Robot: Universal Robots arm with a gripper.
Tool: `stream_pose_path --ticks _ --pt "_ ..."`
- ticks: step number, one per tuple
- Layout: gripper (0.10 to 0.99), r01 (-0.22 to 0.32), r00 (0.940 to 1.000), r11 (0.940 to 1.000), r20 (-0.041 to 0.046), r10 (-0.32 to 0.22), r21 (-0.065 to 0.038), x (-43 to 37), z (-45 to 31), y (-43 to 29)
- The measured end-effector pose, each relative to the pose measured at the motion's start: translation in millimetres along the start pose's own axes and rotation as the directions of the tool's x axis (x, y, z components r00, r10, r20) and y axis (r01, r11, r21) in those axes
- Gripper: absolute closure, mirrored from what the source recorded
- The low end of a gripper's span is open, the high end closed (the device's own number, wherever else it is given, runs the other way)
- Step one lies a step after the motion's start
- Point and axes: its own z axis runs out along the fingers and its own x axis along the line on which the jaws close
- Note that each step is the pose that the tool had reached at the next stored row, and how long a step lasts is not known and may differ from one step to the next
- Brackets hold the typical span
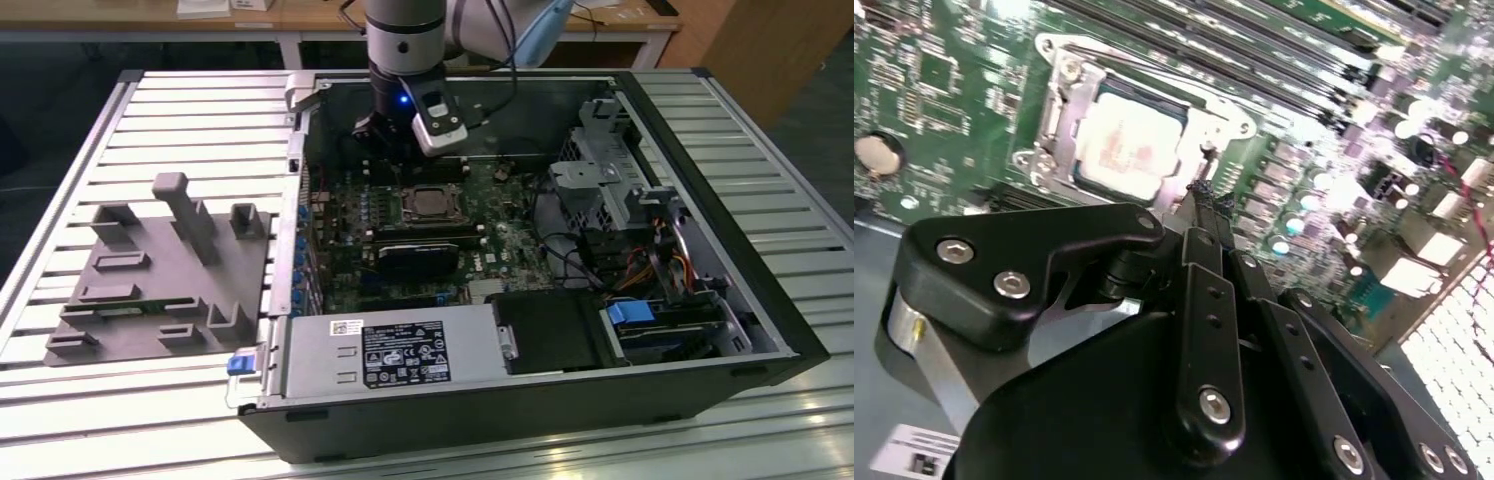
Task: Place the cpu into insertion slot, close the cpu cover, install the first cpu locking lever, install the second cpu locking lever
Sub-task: 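Install the first cpu locking lever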
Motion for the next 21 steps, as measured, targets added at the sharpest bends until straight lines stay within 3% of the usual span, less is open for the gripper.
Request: stream_pose_path --ticks 10,14,21 --pt "0.984 0.0 1.0 1.0 0.008 0.0 -0.001 24.0 -0.8 -3.9" --pt "0.984 0.0 1.0 1.0 0.0098 0.0 -0.002 25.8 -2.0 -4.2" --pt "0.984 0.0 0.9999 1.0 0.0164 0.0 -0.003 25.9 -10.7 -4.0"
